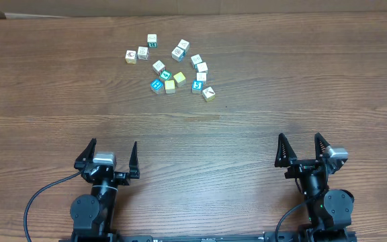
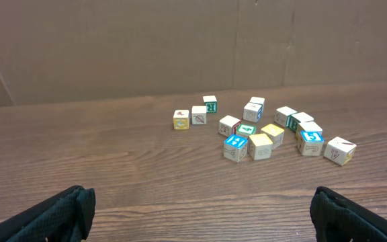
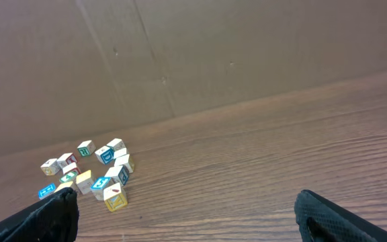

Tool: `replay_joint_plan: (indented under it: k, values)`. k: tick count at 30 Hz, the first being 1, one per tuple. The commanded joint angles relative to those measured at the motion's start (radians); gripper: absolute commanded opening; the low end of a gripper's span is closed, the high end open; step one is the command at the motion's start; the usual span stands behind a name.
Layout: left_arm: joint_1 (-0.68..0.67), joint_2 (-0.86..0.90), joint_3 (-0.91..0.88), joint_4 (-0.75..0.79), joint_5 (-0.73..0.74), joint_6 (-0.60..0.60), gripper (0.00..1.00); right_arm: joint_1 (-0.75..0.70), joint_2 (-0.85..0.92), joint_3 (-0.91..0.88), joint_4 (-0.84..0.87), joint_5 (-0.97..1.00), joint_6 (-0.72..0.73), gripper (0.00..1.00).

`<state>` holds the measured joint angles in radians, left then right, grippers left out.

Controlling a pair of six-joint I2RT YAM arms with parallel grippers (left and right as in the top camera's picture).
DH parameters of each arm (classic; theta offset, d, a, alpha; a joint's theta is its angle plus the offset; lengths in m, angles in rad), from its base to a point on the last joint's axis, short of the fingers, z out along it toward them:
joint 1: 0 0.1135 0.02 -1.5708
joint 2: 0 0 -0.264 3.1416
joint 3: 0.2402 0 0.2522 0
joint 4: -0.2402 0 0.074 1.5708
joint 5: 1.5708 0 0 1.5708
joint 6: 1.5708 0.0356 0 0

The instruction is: Form a circle

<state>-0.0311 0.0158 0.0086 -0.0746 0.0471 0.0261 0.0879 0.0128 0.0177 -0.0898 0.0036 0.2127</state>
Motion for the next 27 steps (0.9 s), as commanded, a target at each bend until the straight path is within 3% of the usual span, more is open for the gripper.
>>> replay_joint_plan:
  k: [1, 16, 27]
  values:
    - [-0.001, -0.011, -0.004, -0.001, -0.006, 0.012, 0.99, 0.007, -0.010, -0.010, 0.006, -0.006, -0.005, 1.00]
    - [-0.001, -0.011, -0.004, -0.001, -0.006, 0.012, 1.00, 0.007, -0.010, -0.010, 0.006, -0.007, -0.004, 1.00]
    - [-0.001, -0.011, -0.004, -0.001, -0.006, 0.012, 0.99, 0.007, -0.010, 0.030, 0.010, -0.111, -0.004, 1.00]
